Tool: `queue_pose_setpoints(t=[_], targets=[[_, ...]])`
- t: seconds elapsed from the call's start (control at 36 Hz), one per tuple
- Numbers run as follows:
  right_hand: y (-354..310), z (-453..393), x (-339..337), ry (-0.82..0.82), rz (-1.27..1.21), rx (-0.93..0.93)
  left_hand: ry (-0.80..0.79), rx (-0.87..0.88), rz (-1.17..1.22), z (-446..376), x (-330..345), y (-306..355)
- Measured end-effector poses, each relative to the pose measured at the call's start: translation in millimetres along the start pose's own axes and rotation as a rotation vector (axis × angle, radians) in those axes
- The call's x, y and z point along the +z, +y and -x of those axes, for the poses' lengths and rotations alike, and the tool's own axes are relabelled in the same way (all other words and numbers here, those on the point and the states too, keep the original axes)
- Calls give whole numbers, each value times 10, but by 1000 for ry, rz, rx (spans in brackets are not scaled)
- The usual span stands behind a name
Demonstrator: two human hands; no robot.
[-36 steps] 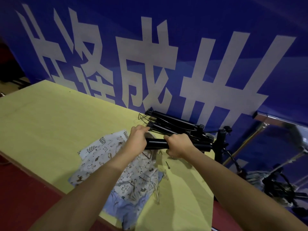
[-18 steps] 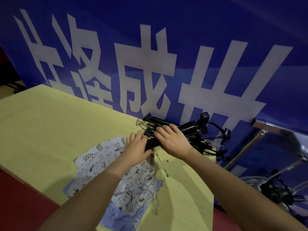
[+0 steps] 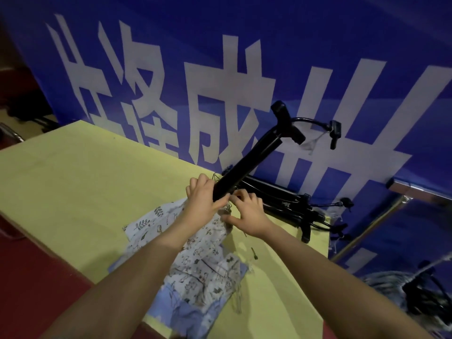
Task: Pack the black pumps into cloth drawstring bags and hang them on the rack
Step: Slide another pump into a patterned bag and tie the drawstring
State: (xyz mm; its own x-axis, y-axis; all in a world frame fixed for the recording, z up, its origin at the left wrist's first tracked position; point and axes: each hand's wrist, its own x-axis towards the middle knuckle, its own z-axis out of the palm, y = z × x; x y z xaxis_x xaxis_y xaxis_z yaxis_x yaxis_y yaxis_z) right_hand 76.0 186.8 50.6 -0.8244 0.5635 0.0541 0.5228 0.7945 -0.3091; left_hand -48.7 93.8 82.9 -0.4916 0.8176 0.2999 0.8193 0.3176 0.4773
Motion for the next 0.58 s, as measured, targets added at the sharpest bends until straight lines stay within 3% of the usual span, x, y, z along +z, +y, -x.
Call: queue_pose_setpoints(t=[0.17, 0.33, 0.44, 0.58], targets=[[-21, -64, -32, 74, -142, -21, 50, -12, 50, 5, -79, 32], [124, 65, -232, 195, -516, 179, 128, -64, 121, 49, -83, 38], [80, 124, -441, 197, -994, 288, 160, -84, 153, 100, -37, 50], [-11, 120, -721, 252, -1239, 256, 140, -123, 161, 106, 17, 85]])
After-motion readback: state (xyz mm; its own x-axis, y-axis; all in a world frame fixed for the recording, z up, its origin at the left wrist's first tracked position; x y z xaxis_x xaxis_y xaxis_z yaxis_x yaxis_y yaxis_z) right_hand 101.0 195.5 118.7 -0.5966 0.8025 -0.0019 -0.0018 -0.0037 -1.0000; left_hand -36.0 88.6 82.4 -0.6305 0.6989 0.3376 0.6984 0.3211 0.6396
